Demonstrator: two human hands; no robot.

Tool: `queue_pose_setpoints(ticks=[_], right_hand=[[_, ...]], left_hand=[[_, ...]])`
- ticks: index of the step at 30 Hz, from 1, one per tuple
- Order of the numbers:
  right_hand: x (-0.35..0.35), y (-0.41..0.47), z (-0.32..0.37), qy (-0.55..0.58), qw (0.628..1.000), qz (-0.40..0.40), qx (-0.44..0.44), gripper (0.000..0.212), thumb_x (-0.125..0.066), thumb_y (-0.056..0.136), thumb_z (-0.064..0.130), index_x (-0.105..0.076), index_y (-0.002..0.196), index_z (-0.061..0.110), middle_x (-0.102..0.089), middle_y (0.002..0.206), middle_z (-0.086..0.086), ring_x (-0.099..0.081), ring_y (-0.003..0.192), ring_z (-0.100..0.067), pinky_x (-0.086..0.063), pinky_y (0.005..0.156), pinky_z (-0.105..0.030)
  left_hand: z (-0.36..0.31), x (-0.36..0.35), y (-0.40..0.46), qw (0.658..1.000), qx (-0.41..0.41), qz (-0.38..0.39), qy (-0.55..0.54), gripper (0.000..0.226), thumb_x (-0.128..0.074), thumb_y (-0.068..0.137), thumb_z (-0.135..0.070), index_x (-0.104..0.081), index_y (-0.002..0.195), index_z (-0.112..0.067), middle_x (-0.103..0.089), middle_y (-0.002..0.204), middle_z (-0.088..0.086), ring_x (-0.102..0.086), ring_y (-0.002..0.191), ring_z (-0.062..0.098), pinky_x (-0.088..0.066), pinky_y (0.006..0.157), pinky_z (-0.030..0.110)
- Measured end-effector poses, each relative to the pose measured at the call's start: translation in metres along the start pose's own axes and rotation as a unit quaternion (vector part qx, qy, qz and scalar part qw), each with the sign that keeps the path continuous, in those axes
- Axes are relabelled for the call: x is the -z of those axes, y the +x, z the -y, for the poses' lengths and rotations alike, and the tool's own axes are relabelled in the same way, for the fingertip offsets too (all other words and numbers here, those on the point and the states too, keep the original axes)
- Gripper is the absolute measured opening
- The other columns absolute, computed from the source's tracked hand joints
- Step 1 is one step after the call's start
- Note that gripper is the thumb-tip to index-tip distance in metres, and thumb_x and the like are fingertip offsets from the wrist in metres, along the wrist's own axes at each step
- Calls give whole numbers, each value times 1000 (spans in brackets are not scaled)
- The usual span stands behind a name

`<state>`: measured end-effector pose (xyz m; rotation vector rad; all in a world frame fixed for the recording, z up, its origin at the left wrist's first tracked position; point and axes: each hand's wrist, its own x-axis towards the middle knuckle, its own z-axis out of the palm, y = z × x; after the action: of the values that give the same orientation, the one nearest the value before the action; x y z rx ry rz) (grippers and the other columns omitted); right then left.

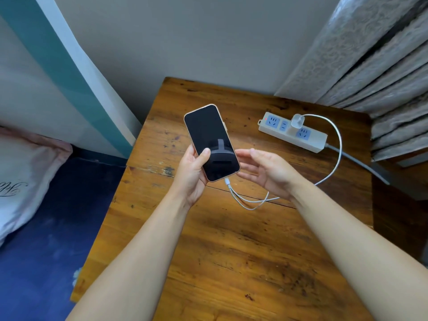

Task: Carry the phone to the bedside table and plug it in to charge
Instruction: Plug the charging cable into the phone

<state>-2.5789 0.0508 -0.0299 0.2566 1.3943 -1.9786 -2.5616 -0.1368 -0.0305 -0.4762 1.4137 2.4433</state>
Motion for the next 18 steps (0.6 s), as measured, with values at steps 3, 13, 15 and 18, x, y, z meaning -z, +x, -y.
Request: queue_pose_setpoints(ticks=[3,13,15,18], right_hand=[[-5,8,1,-19,1000,18,3,27,-44,98,23,-69,109,21,-71,111,-2,-66,105,-18,-57,83,-31],[-25,19,-23,-2,1000,9,-17,23,-55,92,20,-70,108,14,-73,99,-4,-68,90,-19,-59,67,-32],[-28,21,-24,-7,1000,6,-21,25,-55,93,20,-68,112,12,-72,102,-5,-66,94,-20,-59,72,-34],[-32,23,-25,-13,1000,2,-28,27,-54,93,20,-66,116,11,-70,108,-6,-65,98,-21,-58,77,-35]], left_hand=[[2,4,-5,1000,22,15,1,35,-41,99,-19,-46,133,-17,-59,129,10,-56,119,28,-49,95,51],[-2,30,-5,994,87,-5,-61,50,-25,98,-48,-56,125,-20,-63,127,10,-61,115,24,-56,88,40],[-2,35,-5,994,89,-7,-63,48,-26,98,-47,-58,124,-22,-63,127,10,-60,117,25,-53,92,43],[-1,42,-5,993,91,-2,-71,46,-27,98,-48,-62,118,-27,-65,126,8,-60,117,25,-52,93,44]])
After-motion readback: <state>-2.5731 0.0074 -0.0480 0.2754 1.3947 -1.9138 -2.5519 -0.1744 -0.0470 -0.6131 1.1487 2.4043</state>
